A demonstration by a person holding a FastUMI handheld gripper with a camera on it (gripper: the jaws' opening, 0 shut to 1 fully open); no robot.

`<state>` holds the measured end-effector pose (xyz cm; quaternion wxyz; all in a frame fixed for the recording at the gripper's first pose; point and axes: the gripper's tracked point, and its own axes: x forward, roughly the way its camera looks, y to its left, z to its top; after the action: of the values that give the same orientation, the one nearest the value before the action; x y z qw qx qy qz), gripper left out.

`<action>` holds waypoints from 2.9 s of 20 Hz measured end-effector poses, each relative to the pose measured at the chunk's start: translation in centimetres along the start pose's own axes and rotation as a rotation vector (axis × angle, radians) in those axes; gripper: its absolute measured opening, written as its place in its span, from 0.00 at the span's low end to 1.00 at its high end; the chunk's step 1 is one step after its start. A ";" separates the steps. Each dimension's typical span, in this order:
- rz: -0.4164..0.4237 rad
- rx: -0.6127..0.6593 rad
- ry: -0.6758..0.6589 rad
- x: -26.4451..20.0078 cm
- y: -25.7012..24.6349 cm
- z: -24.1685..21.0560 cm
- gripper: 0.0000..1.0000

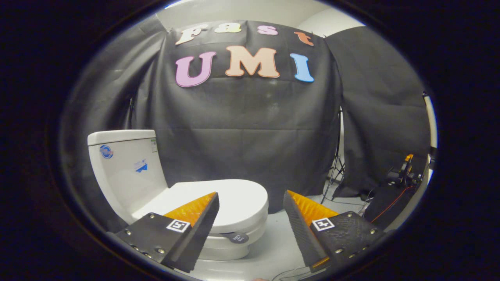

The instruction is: Open the toilet lid.

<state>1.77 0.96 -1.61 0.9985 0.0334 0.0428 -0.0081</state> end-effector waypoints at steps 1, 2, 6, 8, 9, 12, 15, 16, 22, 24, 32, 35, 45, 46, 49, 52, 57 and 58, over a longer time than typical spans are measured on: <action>-0.005 0.012 0.014 0.4 0.1 -0.2 0.98; -0.009 0.025 0.027 0.8 0.2 -0.3 0.98; -0.013 0.067 0.098 3.0 0.7 -1.5 0.98; -0.005 0.124 0.134 3.9 1.3 -2.1 0.98; -0.006 0.146 0.159 4.5 1.6 -2.7 0.98; -0.015 0.201 0.280 5.8 2.0 -5.9 0.98; -0.021 0.317 0.415 6.0 2.5 -9.4 0.99; -0.030 0.350 0.448 6.3 2.6 -10.6 0.99; -0.062 0.457 0.556 7.6 1.9 -14.7 1.00; -0.032 0.549 0.565 8.3 2.2 -15.2 1.00; -0.029 0.843 0.608 7.8 1.8 -15.7 0.78; -0.013 0.881 0.664 6.9 2.5 -16.6 0.78; -0.020 0.939 0.746 5.8 3.0 -19.4 0.35; -0.014 0.954 0.739 5.6 3.3 -18.9 0.21; 0.010 0.943 0.725 5.4 3.0 -18.5 0.20; -0.004 1.036 0.725 6.2 3.0 -19.7 0.03; 0.013 1.077 0.726 5.7 2.8 -18.8 0.01; 0.017 1.054 0.732 5.4 3.0 -18.4 0.01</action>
<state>5.62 5.12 -20.16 0.7688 0.5209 0.3708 -0.0080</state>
